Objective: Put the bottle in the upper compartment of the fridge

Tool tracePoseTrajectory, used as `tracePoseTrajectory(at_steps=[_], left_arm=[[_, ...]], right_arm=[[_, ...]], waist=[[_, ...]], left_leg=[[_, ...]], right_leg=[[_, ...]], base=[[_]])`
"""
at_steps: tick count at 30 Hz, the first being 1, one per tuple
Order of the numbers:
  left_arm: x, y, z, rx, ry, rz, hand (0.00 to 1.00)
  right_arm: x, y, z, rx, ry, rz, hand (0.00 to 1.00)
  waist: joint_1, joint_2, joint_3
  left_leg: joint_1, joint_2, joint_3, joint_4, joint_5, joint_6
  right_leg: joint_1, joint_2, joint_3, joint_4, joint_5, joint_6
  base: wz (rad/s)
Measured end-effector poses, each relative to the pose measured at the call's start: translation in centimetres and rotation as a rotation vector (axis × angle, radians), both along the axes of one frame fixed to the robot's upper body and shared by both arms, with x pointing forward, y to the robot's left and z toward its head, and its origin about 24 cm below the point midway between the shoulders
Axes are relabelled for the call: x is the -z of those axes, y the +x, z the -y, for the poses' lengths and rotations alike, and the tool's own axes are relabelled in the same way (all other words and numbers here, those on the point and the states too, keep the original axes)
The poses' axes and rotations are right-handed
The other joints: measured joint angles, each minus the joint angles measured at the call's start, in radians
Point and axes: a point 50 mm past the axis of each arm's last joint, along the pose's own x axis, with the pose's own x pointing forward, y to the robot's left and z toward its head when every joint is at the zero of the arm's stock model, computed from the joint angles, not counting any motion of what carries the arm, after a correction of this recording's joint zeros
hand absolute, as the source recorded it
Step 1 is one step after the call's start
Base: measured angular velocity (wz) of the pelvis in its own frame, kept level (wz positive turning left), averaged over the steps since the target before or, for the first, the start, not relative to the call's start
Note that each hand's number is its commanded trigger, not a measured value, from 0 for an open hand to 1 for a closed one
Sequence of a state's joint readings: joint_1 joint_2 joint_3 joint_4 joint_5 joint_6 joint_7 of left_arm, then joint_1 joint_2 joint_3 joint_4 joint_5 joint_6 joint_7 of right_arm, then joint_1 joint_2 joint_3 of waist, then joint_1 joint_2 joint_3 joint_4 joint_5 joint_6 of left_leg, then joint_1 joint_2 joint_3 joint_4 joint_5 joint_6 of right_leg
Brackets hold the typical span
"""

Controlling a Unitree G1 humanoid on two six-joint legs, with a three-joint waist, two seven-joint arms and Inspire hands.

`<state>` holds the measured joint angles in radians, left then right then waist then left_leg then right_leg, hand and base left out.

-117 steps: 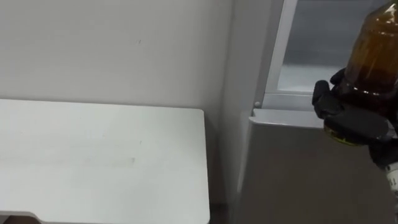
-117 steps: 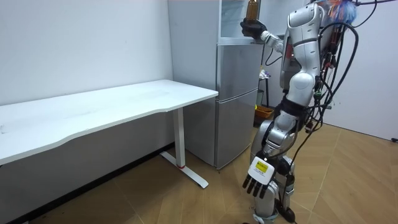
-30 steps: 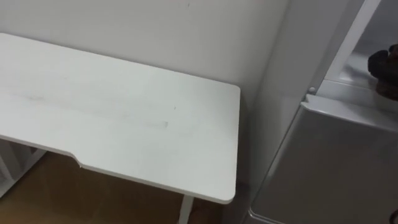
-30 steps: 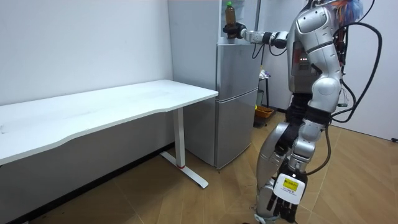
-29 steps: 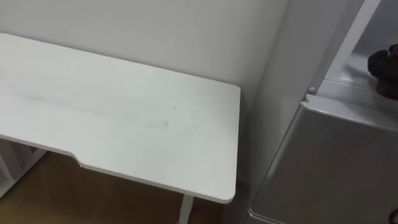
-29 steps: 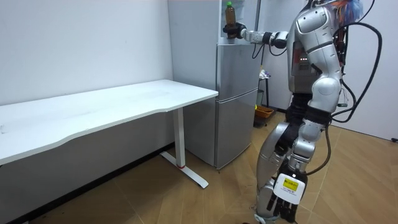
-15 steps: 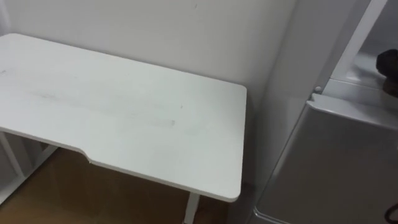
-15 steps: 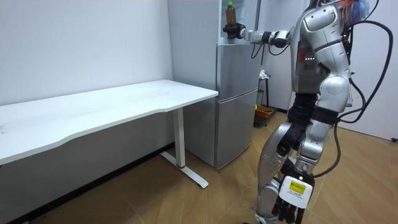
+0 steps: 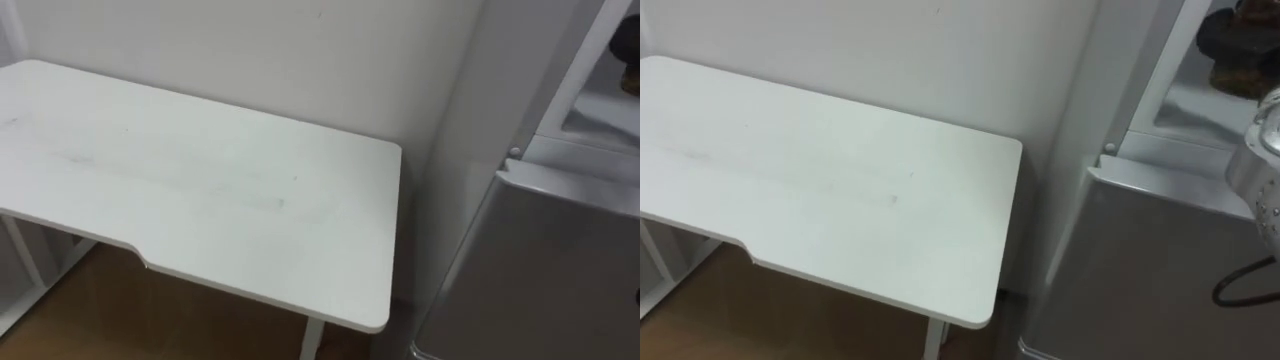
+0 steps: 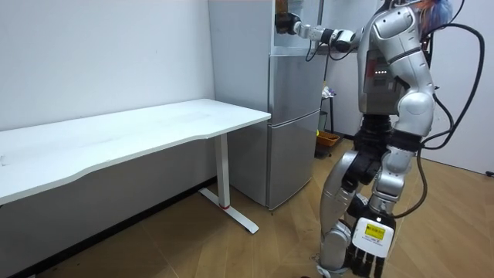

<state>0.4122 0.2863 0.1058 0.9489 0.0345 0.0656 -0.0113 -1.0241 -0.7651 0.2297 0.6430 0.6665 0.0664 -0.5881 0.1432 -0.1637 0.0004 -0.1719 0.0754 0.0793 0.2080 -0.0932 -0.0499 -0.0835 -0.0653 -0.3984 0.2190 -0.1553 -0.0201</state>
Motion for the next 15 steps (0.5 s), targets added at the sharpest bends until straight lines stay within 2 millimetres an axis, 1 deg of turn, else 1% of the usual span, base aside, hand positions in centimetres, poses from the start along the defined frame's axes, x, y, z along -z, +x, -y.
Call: tracePoseTrajectory(at_steps=[8,11,12,13,14,15], left_arm=[[0.0,-0.1,-0.1,-0.004,0.003,-0.009,0.00],[-0.1,0.1,-0.1,-0.003,0.003,-0.008,0.00],[-0.1,0.3,-0.1,-0.001,0.002,0.001,0.00],[-0.1,0.6,-0.2,-0.002,0.003,0.008,0.00],[-0.1,0.7,-0.2,-0.001,0.005,0.010,0.00],[-0.1,1.0,-0.2,-0.003,0.005,0.018,0.00]], right_arm=[[0.9,0.3,0.3,-0.011,-0.008,-0.062,1.00],[1.8,0.5,0.9,-0.013,0.026,-0.099,1.00],[2.3,0.6,1.2,-0.010,0.043,-0.120,1.00],[2.8,0.6,1.6,-0.002,0.057,-0.146,1.00],[3.1,0.6,1.7,0.001,0.063,-0.158,1.00],[3.4,0.6,2.0,0.014,0.069,-0.166,1.00]], waist=[[0.003,-0.002,0.0010],[0.014,-0.003,0.0018],[0.020,-0.002,0.0025],[0.031,0.002,0.0055],[0.036,0.004,0.0067],[0.046,0.009,0.0103]], left_leg=[[0.000,0.000,0.000,-0.002,0.000,-0.001],[-0.003,0.000,-0.001,0.000,0.000,-0.001],[-0.008,0.000,-0.005,0.006,0.000,-0.001],[-0.014,0.001,-0.010,0.017,-0.004,-0.002],[-0.016,0.001,-0.012,0.018,-0.004,-0.002],[-0.020,0.002,-0.014,0.022,-0.004,-0.002]], right_leg=[[-0.001,0.000,0.000,0.000,-0.001,0.000],[-0.001,0.000,-0.001,0.000,-0.001,0.000],[-0.002,0.000,-0.004,0.000,-0.001,-0.001],[-0.002,0.001,-0.010,0.001,-0.001,-0.001],[-0.003,0.001,-0.012,0.002,-0.001,-0.001],[-0.004,0.001,-0.016,0.002,0.000,-0.002]], base=[[0.00],[0.02],[0.08],[0.09],[0.08],[0.00]])
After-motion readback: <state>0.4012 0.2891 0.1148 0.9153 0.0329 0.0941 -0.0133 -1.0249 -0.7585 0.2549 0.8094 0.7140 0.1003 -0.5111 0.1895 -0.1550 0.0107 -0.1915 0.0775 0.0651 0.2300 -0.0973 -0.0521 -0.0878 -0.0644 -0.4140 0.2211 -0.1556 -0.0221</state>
